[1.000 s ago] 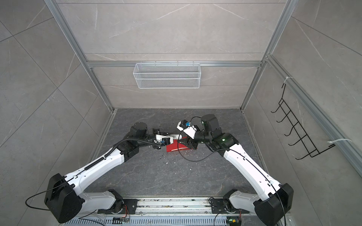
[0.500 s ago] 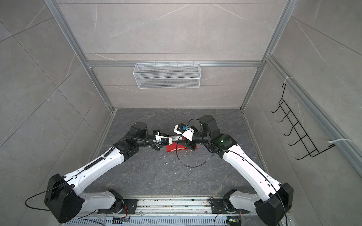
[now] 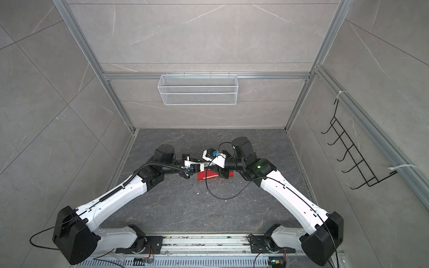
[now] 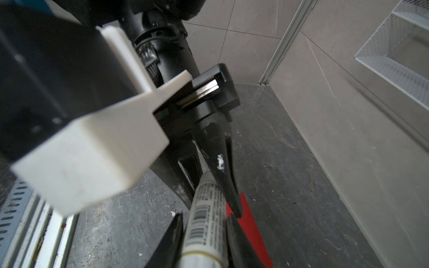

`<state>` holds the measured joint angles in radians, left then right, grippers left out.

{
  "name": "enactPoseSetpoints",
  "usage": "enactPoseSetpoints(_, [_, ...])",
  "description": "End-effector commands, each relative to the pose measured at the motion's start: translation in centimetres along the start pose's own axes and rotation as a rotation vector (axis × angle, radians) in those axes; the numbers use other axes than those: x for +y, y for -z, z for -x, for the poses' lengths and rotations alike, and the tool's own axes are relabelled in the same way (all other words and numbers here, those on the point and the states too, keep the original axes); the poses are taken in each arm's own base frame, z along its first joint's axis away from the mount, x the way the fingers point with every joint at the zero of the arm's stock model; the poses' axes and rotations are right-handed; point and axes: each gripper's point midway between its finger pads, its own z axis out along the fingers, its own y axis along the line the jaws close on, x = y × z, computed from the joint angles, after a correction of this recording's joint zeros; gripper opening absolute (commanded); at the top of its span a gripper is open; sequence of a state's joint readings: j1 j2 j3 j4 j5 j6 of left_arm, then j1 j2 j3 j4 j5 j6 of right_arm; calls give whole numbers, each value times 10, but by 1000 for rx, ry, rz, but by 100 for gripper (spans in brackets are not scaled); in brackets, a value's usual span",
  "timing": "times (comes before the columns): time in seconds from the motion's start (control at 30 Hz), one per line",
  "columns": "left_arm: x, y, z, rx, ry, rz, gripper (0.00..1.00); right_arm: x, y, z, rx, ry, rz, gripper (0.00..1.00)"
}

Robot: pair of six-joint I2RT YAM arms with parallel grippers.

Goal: Place the letter into the envelope and seal it

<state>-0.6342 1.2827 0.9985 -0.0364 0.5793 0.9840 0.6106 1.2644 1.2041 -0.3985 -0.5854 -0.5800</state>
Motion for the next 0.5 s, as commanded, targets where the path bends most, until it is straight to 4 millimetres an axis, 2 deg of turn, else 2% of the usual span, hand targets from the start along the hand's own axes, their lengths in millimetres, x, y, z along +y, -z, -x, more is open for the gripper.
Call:
enactPoseSetpoints(0.0, [14,5,19,-58,-8,27,0,4,-2,11,-31,21,22,23])
enactPoseSetpoints(0.17, [15,3,16,-64,11,50,0,3,-3,15,-43,1,20,0])
enactPoseSetpoints(0.23, [19,3,14,-64,26,76,2,-2,-2,16,-36,-42,0,0])
enactPoseSetpoints(0.3, [26,3,11,-65,64,127,22,-14,-2,17,-18,-123,-51,0])
enactPoseSetpoints(0.37, [33,6,6,-64,114,183,33,-27,0,12,16,-214,-117,0])
enactPoseSetpoints(0.47, [45,12,-4,-67,218,279,57,-41,1,-2,89,-339,-200,0])
